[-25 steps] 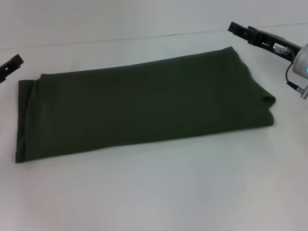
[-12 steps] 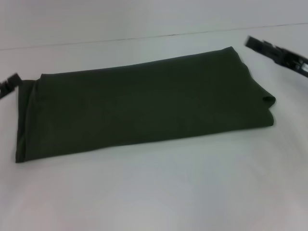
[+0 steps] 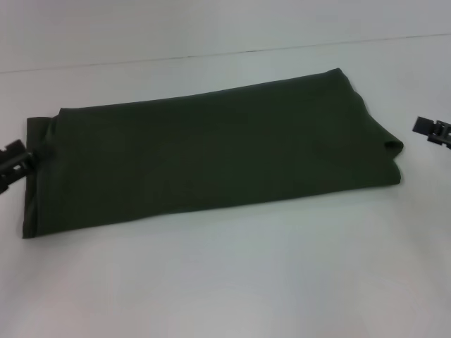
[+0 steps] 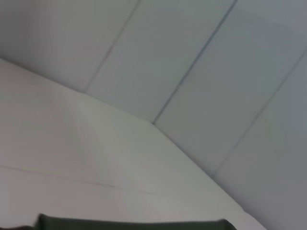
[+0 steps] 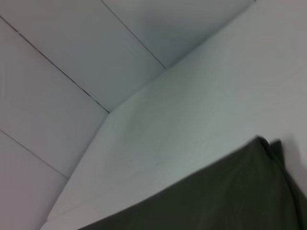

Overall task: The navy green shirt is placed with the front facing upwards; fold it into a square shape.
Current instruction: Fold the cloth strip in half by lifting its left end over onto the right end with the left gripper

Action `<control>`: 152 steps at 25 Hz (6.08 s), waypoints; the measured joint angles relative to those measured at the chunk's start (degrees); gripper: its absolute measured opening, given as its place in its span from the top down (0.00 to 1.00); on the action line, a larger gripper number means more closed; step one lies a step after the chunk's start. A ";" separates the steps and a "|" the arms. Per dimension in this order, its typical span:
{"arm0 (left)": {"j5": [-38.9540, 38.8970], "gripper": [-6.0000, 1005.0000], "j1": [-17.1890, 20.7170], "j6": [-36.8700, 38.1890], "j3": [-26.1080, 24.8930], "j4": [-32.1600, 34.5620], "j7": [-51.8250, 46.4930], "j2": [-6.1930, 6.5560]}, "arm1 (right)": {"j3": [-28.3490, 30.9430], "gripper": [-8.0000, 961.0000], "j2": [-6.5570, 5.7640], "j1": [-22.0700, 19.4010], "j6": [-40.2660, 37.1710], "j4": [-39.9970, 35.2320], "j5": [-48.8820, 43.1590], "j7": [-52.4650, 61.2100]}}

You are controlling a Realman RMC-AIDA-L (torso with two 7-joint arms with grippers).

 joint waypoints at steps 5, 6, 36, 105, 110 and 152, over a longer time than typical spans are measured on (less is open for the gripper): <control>0.00 0.06 0.03 0.29 2.14 -0.19 0.26 -0.26 | -0.14 0.07 -2.17 -0.06 -1.17 -0.25 -1.60 6.54; 0.01 0.06 0.03 0.26 2.42 -0.23 0.27 -0.31 | -0.16 0.07 -2.35 0.12 -0.96 -0.29 -2.07 7.40; -0.02 0.06 -0.11 -0.13 2.34 0.13 0.25 0.00 | -0.58 0.10 0.91 4.01 7.64 2.16 -12.50 14.43; 12.77 0.06 0.68 -3.12 1.60 2.81 -2.66 1.09 | -1.72 0.99 2.45 5.20 13.49 2.75 -12.66 12.17; 17.12 0.06 0.40 -2.80 1.48 3.80 -5.11 1.62 | -1.51 0.99 2.44 5.12 13.53 2.74 -12.63 11.68; 20.31 0.06 -3.34 -9.08 4.44 0.12 -6.85 2.32 | -1.27 0.98 2.09 4.88 13.64 2.75 -12.30 11.48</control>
